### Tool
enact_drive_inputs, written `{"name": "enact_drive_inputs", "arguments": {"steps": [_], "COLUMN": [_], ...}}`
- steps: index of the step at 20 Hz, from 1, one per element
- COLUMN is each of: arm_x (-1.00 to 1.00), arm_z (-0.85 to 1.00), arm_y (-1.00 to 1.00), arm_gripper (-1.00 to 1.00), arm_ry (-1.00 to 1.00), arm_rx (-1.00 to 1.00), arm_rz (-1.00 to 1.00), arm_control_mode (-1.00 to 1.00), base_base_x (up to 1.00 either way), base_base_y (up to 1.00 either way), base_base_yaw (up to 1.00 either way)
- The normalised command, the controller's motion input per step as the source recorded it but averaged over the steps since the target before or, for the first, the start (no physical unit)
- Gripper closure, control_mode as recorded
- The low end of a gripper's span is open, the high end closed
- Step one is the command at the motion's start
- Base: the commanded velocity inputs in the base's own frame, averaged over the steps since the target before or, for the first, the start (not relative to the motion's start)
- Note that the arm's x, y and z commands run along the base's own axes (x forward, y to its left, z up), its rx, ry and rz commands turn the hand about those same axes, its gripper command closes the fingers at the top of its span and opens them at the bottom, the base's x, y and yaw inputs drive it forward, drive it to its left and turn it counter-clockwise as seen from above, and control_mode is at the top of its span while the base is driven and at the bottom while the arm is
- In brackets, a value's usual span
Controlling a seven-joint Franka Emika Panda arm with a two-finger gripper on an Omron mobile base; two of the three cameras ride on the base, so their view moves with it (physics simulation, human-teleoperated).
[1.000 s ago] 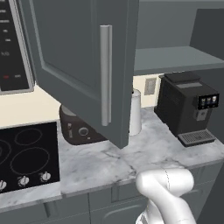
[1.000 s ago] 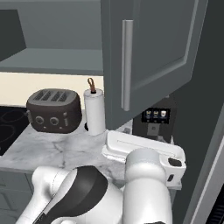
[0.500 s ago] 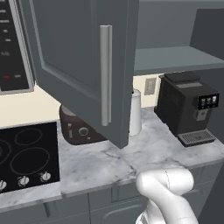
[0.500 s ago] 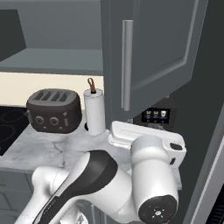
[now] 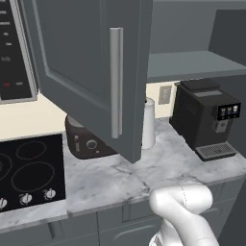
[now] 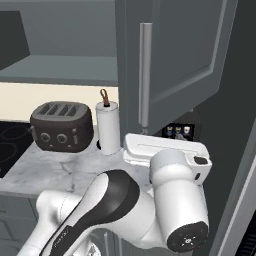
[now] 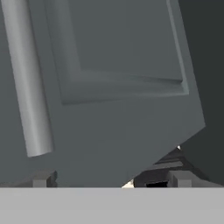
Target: Close all open cabinet doors.
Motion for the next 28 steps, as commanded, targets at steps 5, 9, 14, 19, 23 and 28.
{"name": "enact_drive_inputs", "arguments": {"steps": [5, 9, 14, 19, 23, 28], "arm_x": [0.09, 0.29, 0.38, 0.53, 0.71, 0.86], "arm_z": [0.04, 0.00, 0.00, 0.05, 0.14, 0.13], "arm_y": [0.31, 0.48, 0.41, 0.40, 0.37, 0.33], "arm_gripper": [-1.00, -1.00, -1.00, -1.00, -1.00, -1.00], "arm_ry": [-0.06, 0.00, 0.00, 0.00, 0.00, 0.00], "arm_rx": [0.00, 0.00, 0.00, 0.00, 0.00, 0.00], "arm_rz": [0.02, 0.00, 0.00, 0.00, 0.00, 0.00], "arm_control_mode": [-1.00, -1.00, -1.00, -1.00, -1.00, -1.00], "base_base_x": [0.00, 0.00, 0.00, 0.00, 0.00, 0.00], "base_base_y": [0.00, 0.00, 0.00, 0.00, 0.00, 0.00], "base_base_yaw": [0.00, 0.00, 0.00, 0.00, 0.00, 0.00]}}
